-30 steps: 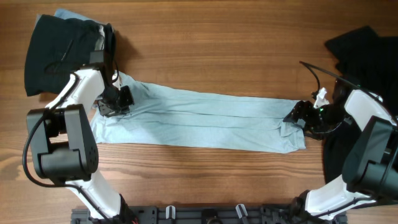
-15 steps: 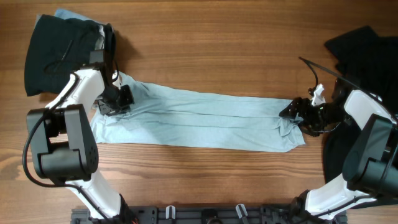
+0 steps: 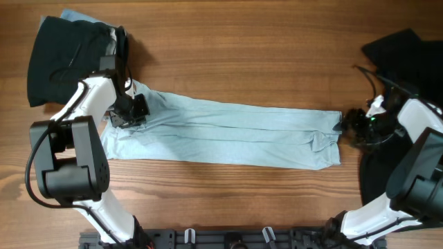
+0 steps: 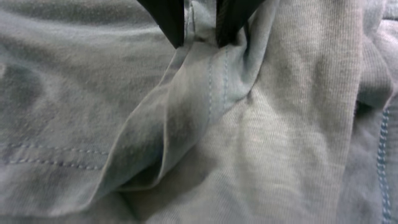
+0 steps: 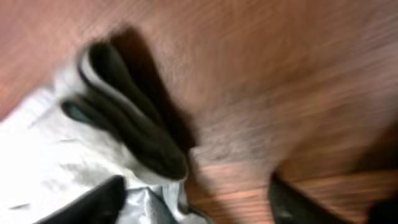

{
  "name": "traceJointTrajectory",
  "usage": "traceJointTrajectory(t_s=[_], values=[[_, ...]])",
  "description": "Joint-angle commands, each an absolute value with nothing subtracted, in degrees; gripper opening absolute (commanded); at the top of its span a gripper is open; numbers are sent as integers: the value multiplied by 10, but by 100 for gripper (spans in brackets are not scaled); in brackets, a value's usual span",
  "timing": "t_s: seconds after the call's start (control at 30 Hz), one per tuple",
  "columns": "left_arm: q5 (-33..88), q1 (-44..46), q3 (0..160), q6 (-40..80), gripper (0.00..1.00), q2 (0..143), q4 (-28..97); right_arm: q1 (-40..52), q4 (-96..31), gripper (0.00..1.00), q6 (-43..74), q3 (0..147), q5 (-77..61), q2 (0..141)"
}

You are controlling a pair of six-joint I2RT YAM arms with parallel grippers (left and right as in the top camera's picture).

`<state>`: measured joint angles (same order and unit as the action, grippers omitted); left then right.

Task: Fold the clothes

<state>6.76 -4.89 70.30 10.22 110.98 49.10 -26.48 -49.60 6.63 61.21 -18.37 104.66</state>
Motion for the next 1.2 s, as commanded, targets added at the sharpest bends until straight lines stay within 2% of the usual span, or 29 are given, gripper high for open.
traceJointTrajectory(t_s=[0.0, 0.17, 0.27, 0.3, 0.33, 0.37, 0.4, 0.53, 0.6, 0.7, 0.97, 1.17], values=[[60, -47, 693, 107, 18, 1107, 485, -254, -498, 90, -10, 617, -243, 1060], [60, -47, 693, 108, 19, 1107, 483, -217, -482, 90, -30, 577, -256, 1071], [60, -47, 693, 108, 19, 1107, 483, -194, -454, 87, -7, 549, -251, 1084], [60, -47, 693, 108, 19, 1107, 484, -190, -446, 77, 7, 546, -241, 1086], [60, -47, 693, 107, 19, 1107, 484, -189, -439, 61, 23, 546, -226, 1089], [60, -47, 693, 107, 19, 1107, 484, -190, -435, 50, 42, 547, -213, 1089], [60, -47, 693, 107, 19, 1107, 484, -192, -435, 41, 51, 549, -205, 1089], [60, -47, 693, 107, 19, 1107, 484, -209, -443, 17, 51, 561, -206, 1087], [60, -47, 693, 107, 19, 1107, 484, -218, -456, 9, 45, 579, -205, 1084], [65, -47, 703, 107, 21, 1105, 490, -229, -488, 4, 44, 616, -205, 1070], [142, -47, 790, 94, 43, 1057, 558, -227, -530, 4, 30, 660, -194, 1049], [157, -47, 799, 93, 50, 993, 564, -245, -510, 4, 51, 685, -173, 1049]])
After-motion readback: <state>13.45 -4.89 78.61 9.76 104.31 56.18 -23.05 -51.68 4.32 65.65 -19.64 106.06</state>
